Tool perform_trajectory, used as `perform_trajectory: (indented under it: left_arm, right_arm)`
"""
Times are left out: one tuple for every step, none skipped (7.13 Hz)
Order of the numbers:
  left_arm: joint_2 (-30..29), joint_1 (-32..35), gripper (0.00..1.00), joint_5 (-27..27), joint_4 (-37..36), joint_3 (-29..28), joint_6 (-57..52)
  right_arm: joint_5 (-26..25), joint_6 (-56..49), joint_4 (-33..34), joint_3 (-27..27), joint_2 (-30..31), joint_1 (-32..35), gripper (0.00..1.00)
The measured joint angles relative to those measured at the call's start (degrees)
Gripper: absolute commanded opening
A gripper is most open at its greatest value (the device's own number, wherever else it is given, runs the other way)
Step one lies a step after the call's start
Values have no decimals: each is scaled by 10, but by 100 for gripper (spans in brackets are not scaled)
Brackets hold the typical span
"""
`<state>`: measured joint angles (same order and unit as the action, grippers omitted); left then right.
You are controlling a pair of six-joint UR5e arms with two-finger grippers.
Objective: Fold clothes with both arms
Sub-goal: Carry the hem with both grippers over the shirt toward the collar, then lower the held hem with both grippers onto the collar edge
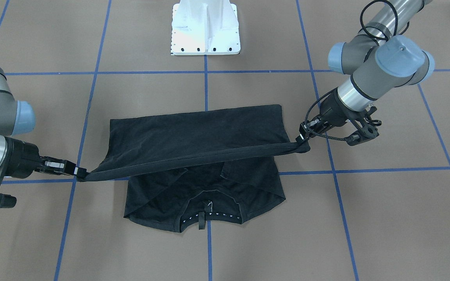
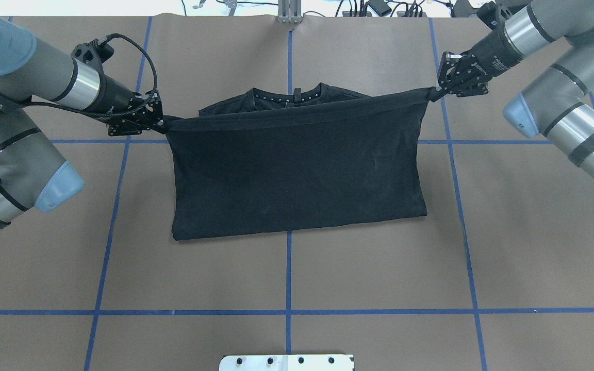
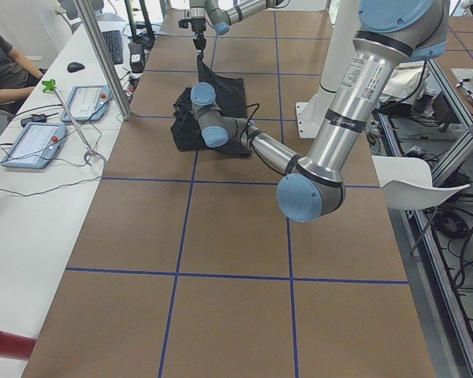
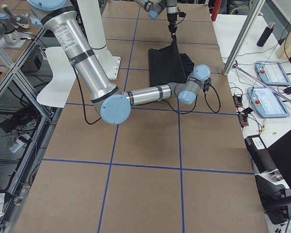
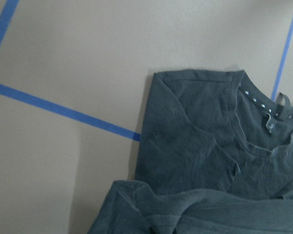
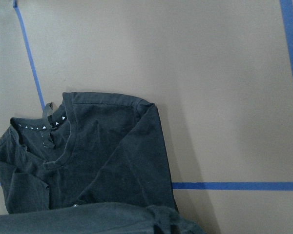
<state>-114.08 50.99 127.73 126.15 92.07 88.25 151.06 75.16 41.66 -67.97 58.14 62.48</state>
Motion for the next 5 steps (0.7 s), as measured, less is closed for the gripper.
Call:
perform_trajectory:
  left_arm:
    - [0, 3, 0, 0, 0, -3, 0]
    - [0, 5, 0, 0, 0, -6, 0]
    - [0, 8, 0, 0, 0, -9, 0]
    - [0, 9, 0, 0, 1, -12, 0]
    - [0, 10, 0, 0, 1, -14, 0]
  right_arm:
    - [-5, 0, 0, 14, -12, -2, 0]
    - [-7, 0, 0, 21, -17, -3, 0]
    - [-8, 0, 0, 24, -19, -3, 0]
    - [-9, 0, 0, 26, -20, -3, 0]
    - [-9, 0, 0, 27, -21, -3, 0]
